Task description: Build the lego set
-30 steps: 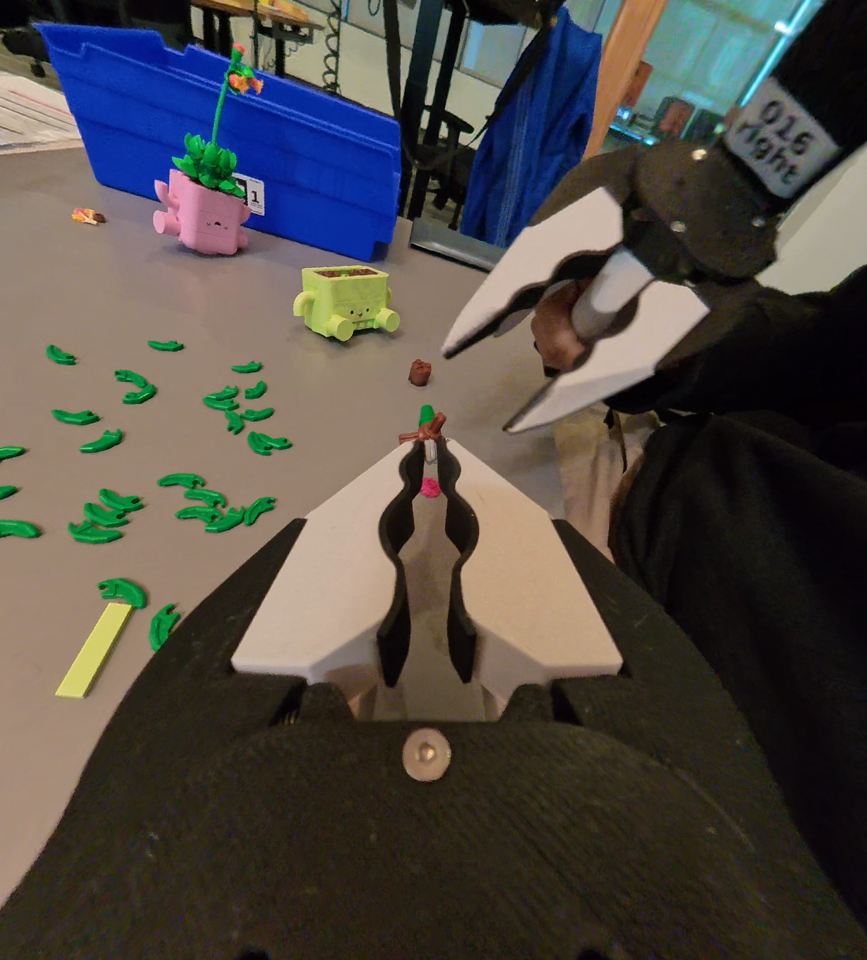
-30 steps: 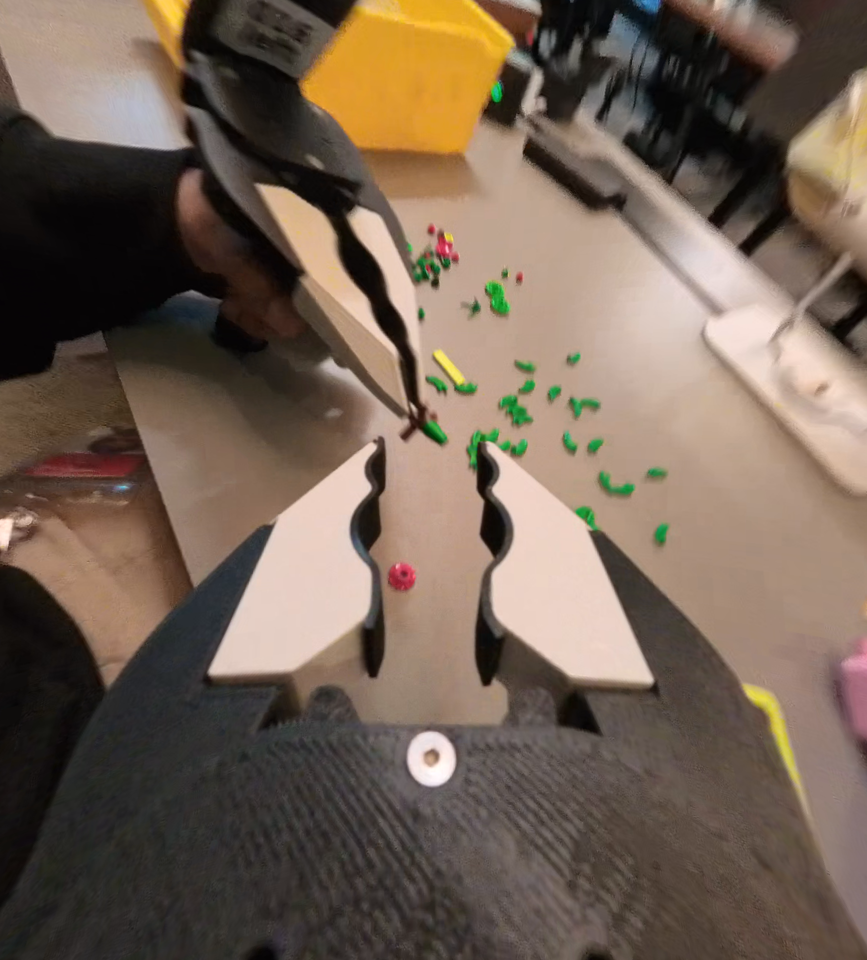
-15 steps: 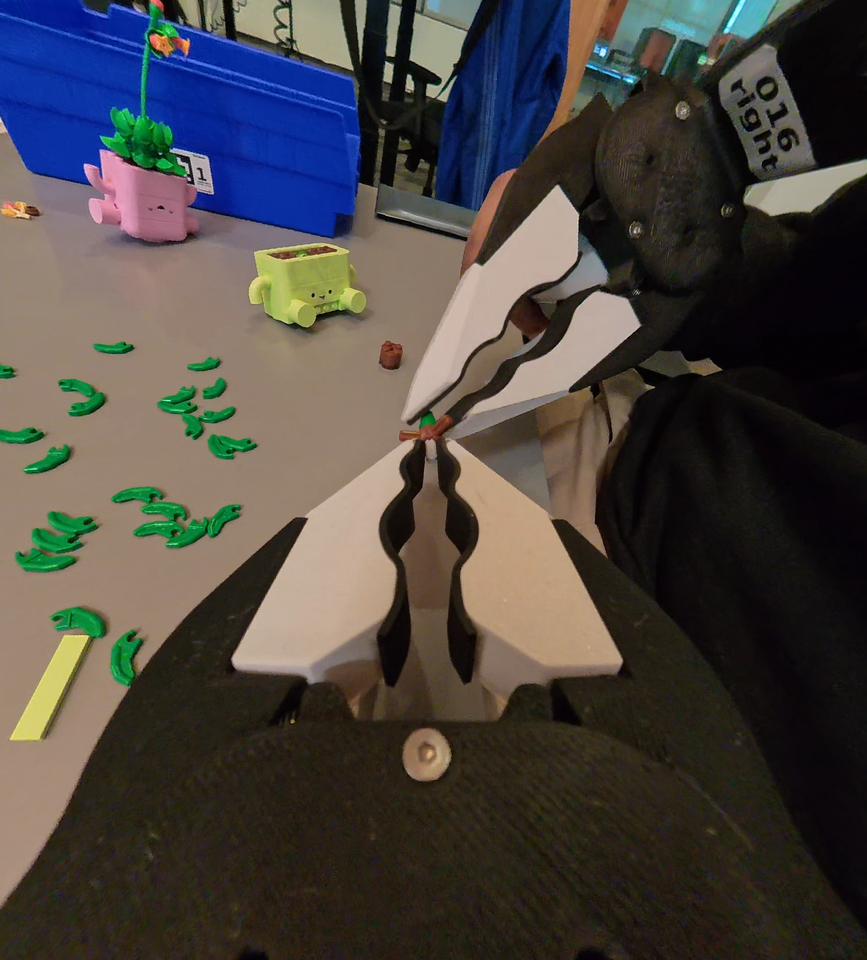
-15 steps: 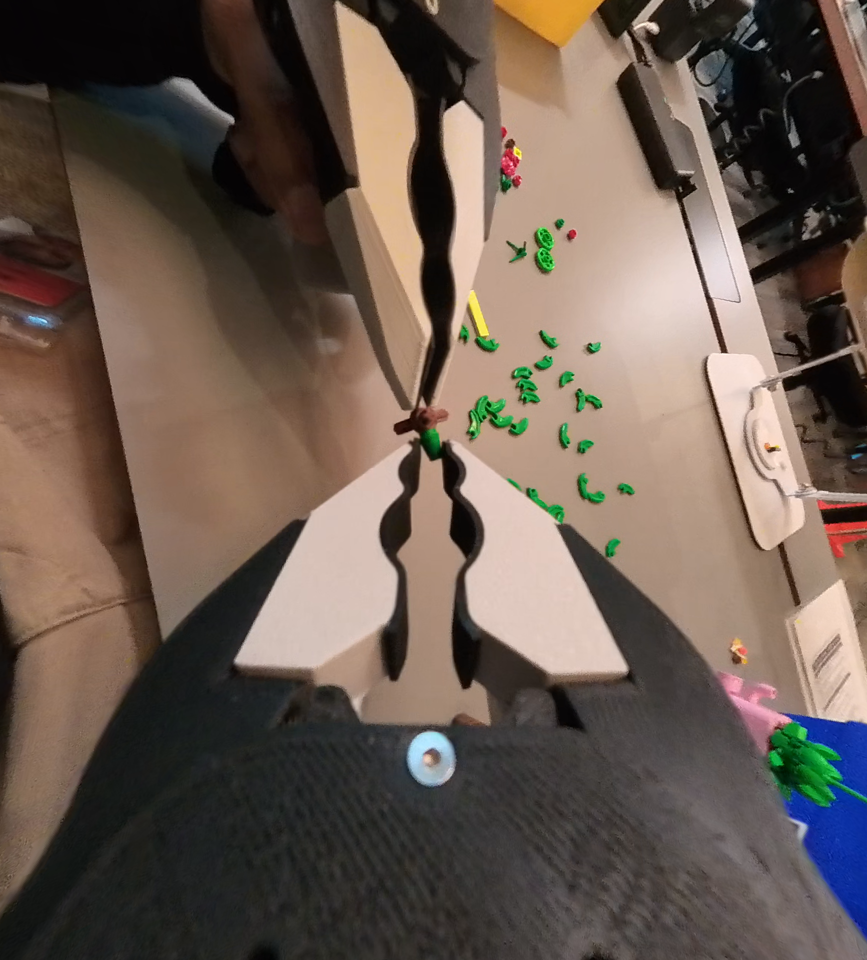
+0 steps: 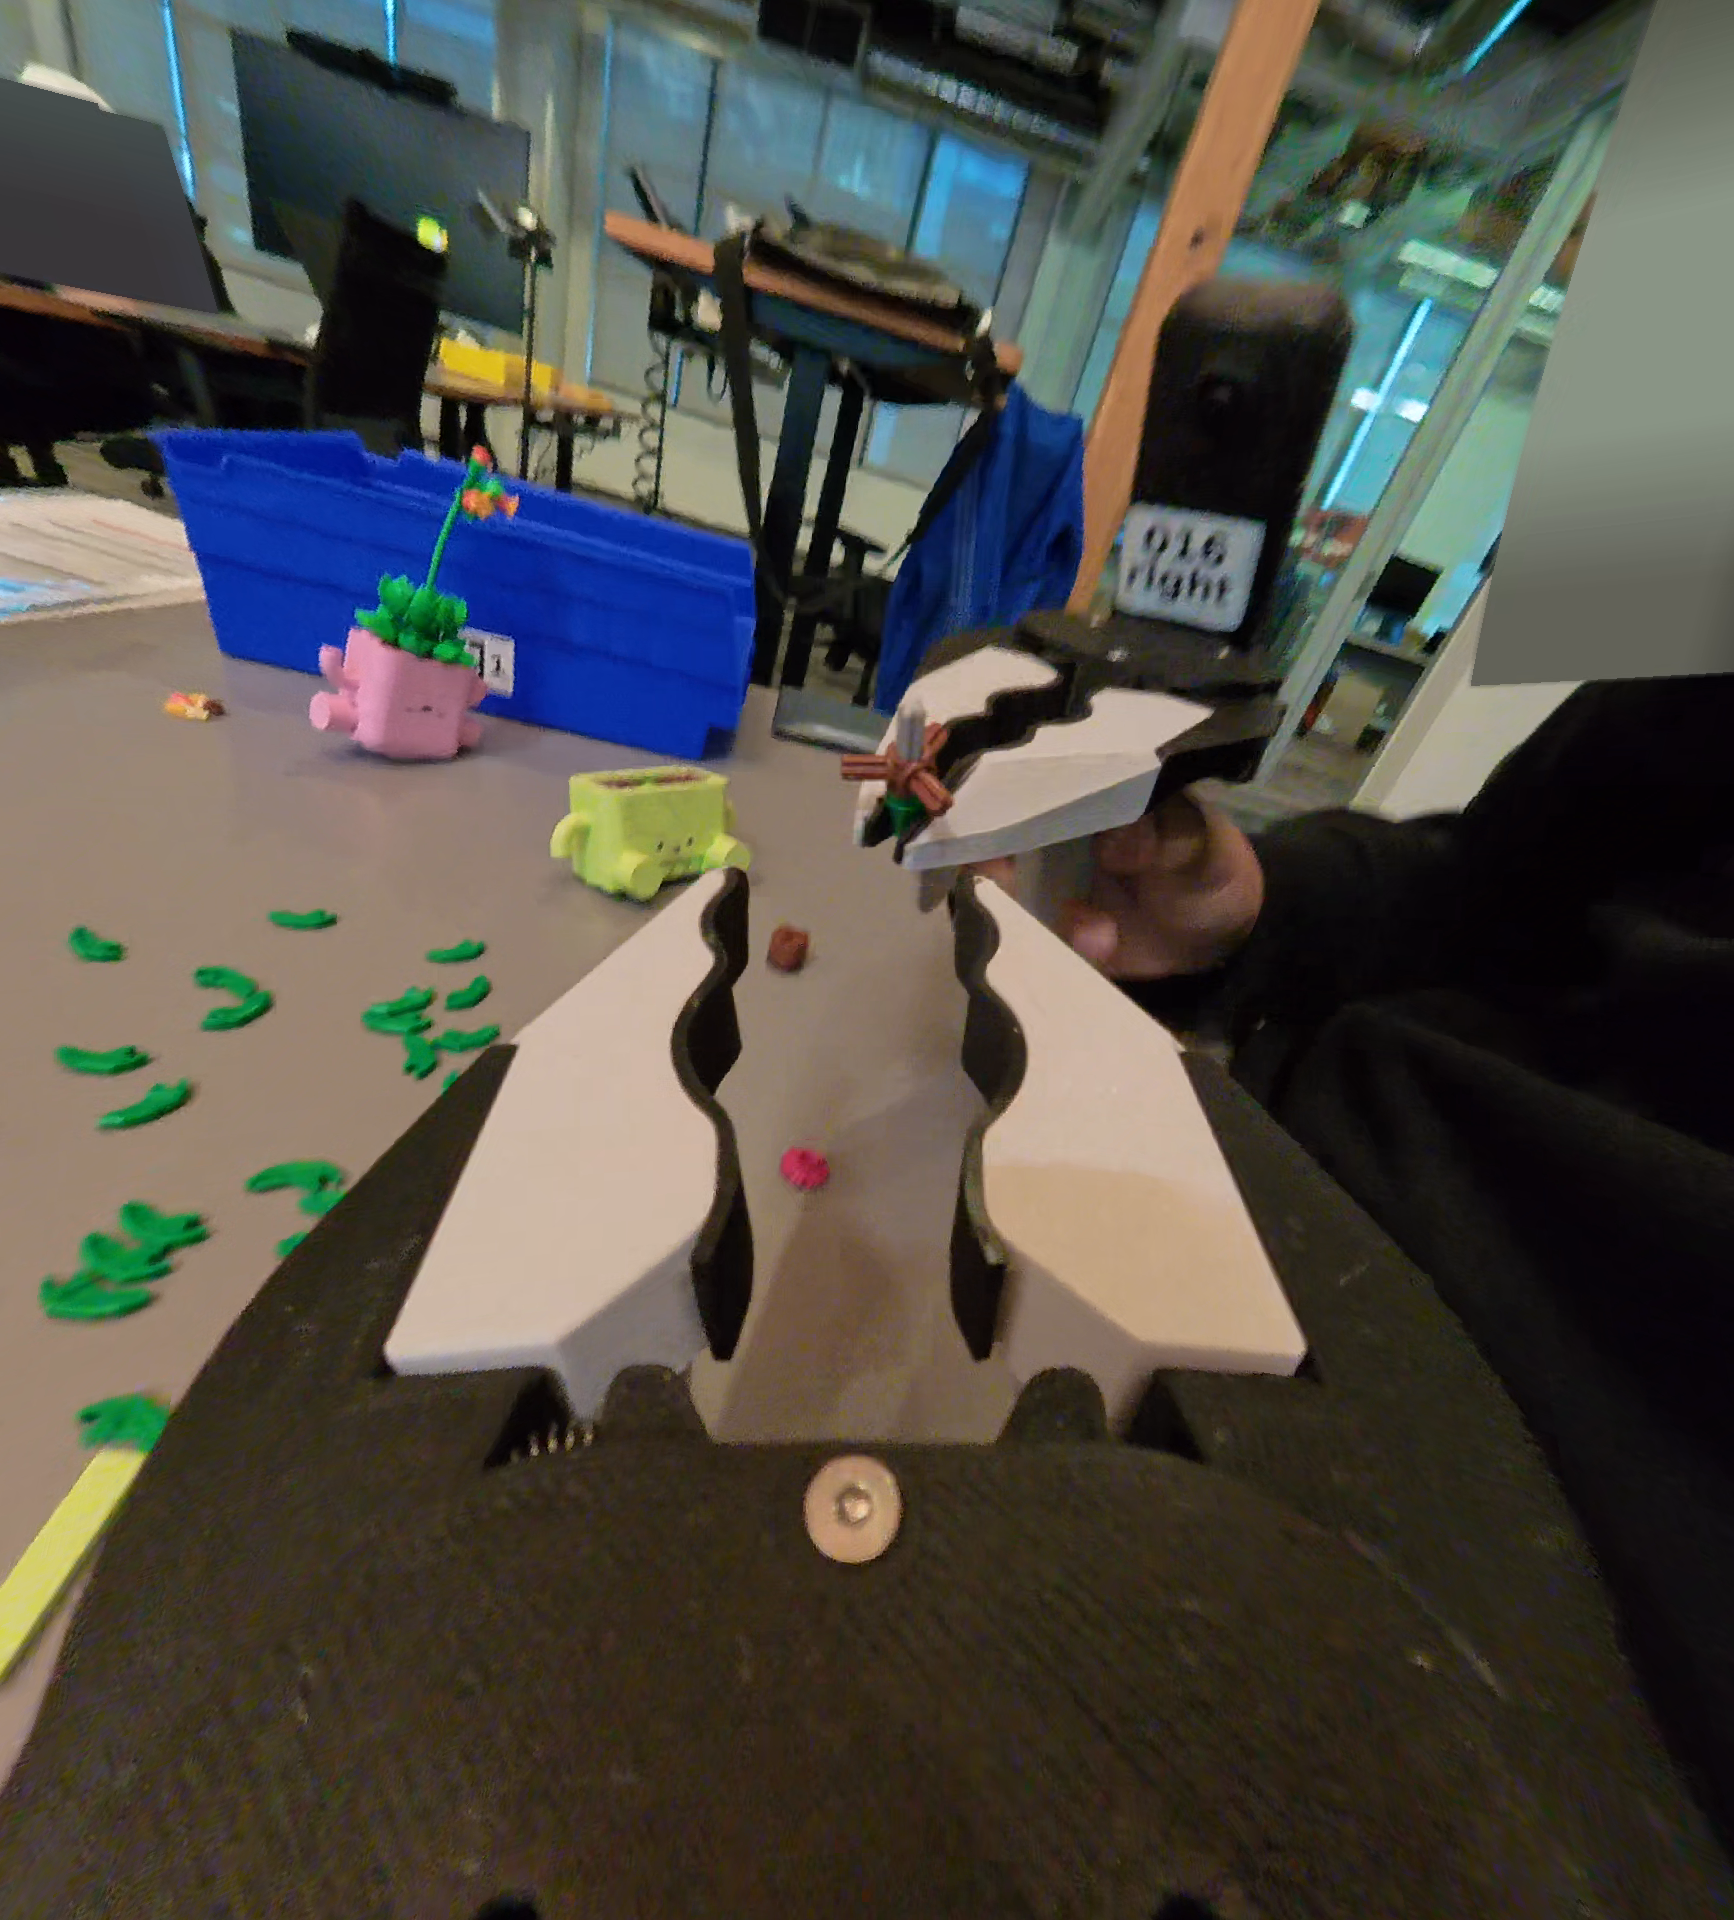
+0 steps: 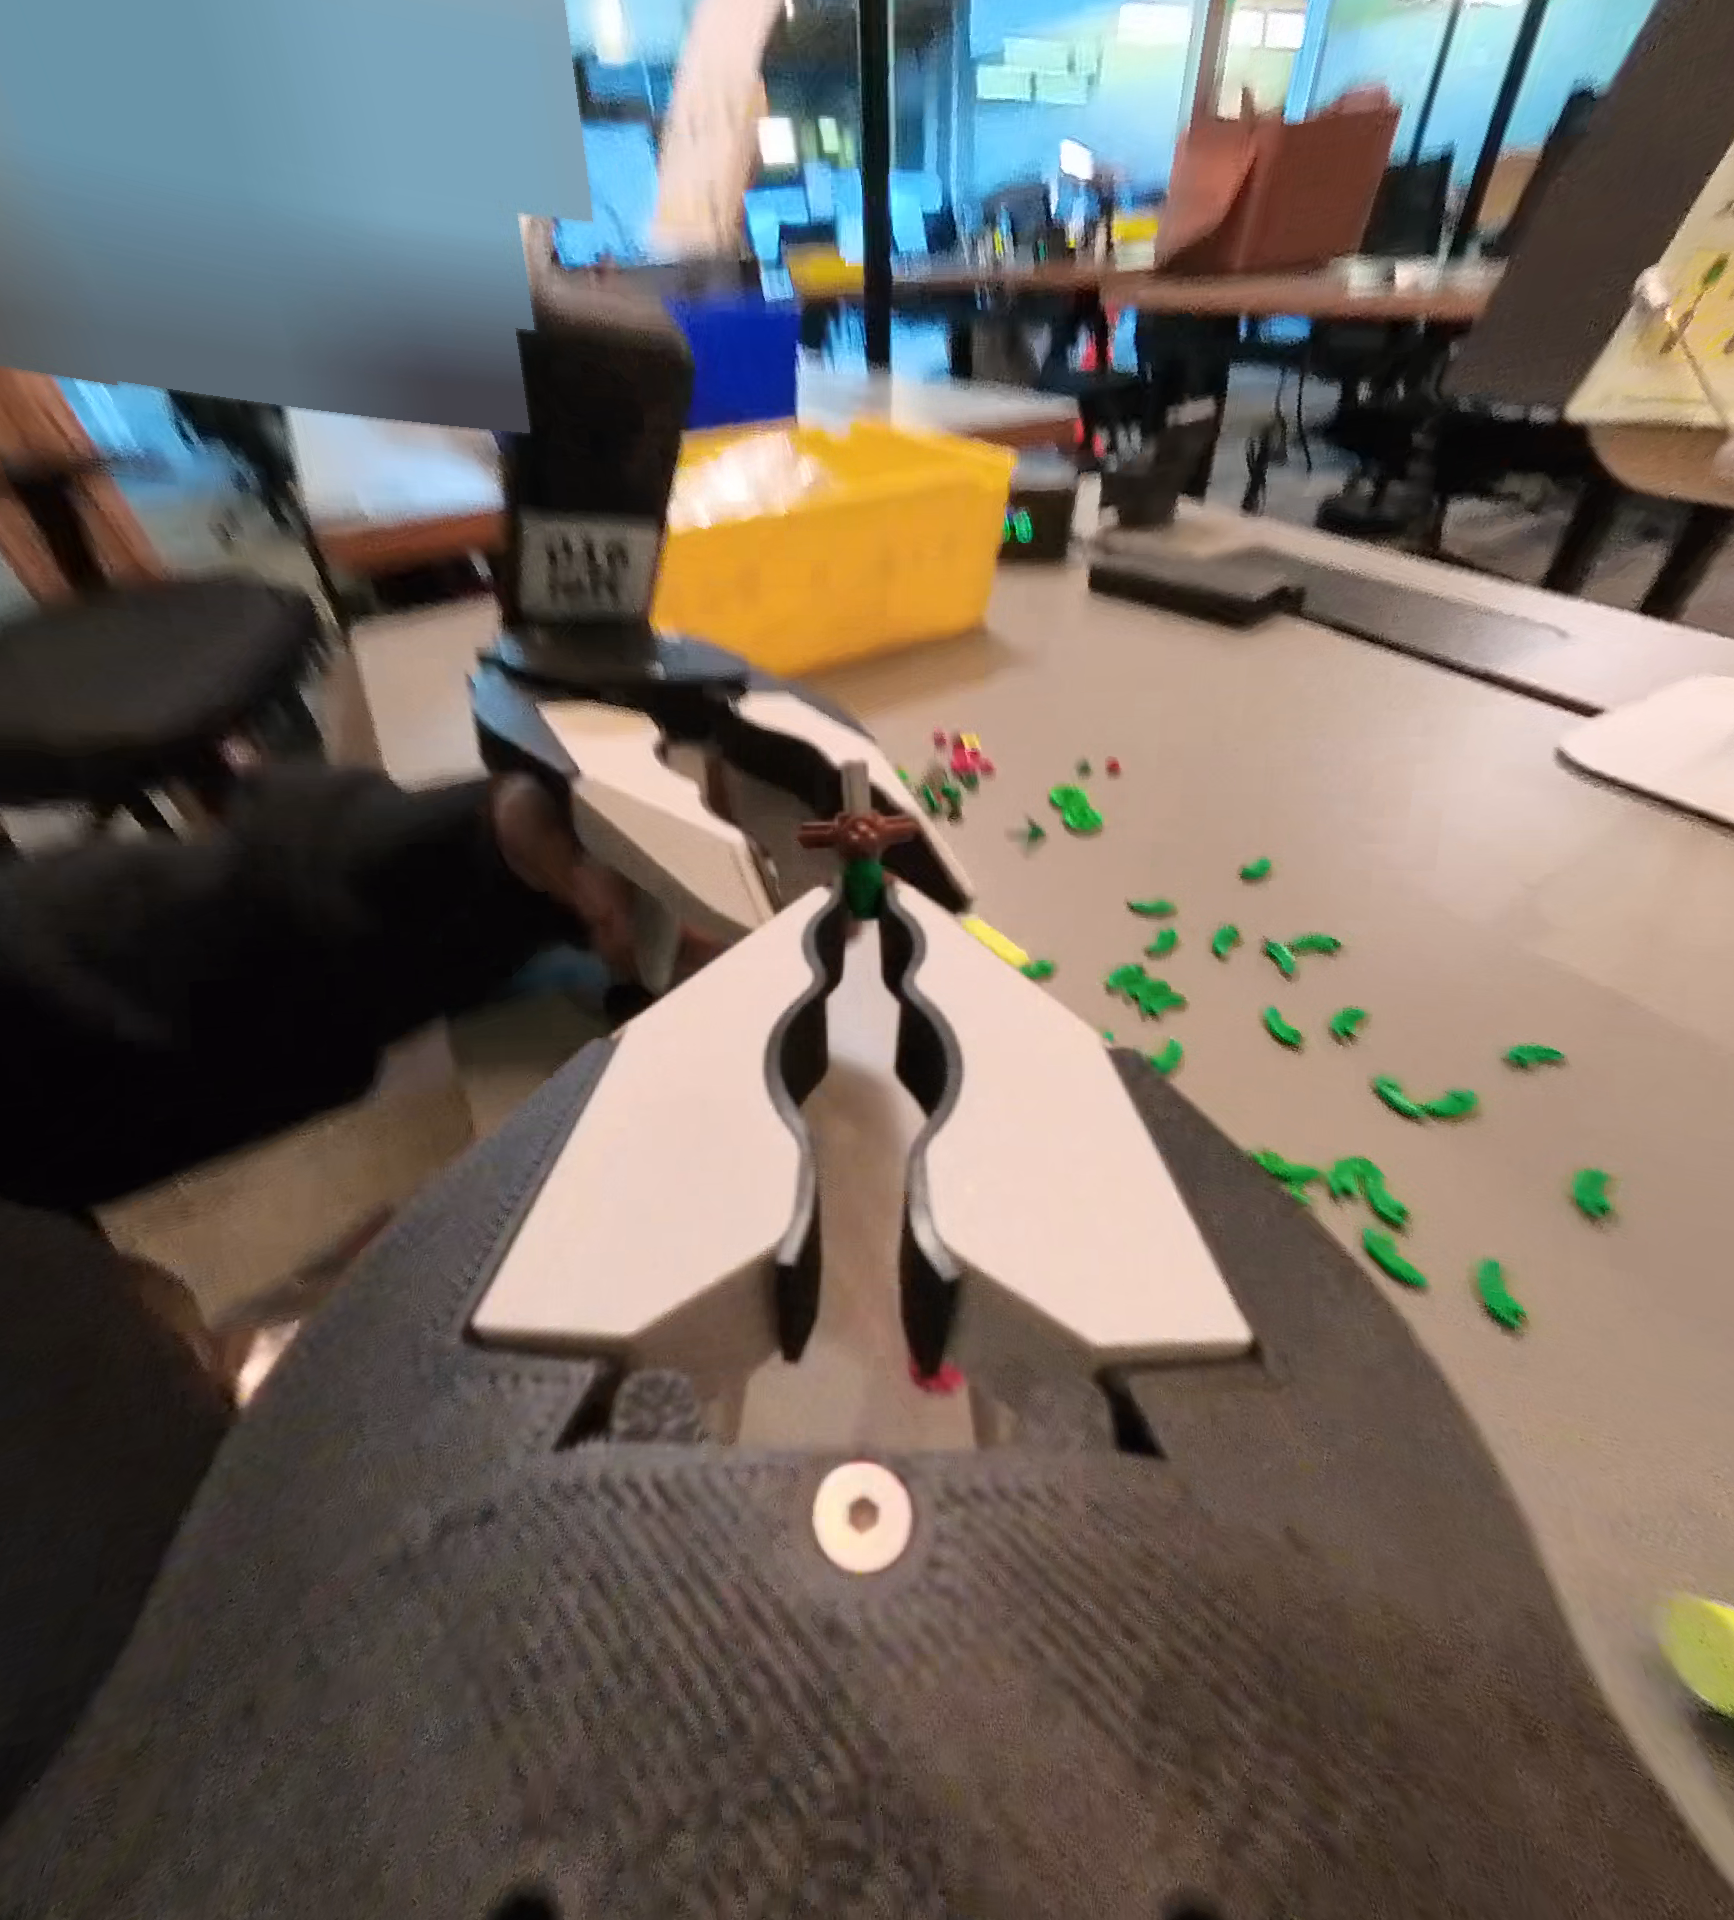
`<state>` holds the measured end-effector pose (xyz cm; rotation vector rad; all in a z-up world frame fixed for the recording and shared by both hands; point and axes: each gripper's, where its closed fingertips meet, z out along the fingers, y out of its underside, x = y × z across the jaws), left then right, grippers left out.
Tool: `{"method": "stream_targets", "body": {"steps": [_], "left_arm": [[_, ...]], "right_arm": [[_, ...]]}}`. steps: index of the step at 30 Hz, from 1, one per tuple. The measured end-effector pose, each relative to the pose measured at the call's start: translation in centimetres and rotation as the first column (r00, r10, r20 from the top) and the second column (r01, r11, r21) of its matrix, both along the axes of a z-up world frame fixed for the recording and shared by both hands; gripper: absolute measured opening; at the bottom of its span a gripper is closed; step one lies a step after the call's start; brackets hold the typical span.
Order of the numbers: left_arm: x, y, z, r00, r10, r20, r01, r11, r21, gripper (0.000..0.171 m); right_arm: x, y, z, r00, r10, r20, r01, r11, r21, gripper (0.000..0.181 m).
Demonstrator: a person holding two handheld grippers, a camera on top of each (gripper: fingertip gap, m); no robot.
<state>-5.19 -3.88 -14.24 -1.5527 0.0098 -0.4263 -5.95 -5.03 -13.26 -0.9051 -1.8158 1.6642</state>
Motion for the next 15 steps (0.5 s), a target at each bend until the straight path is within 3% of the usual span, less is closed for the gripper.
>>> {"method": "stream_targets", "body": {"steps": [6, 15], "left_arm": [[1.0, -0.5, 4.1, 0.988, -0.079, 0.134, 0.047, 0.972, 0.232, 0.011], [1.2, -0.2, 4.0, 0.983, -0.094, 0.161, 0.055, 0.972, 0.23, 0.011]], "right_arm": [[0.3, -0.2, 1.9, 0.999, 0.035, -0.02, -0.039, 0.978, -0.207, 0.003], [0.3, -0.9, 1.8, 0.999, 0.045, -0.021, -0.048, 0.973, -0.224, 0.003]]}}
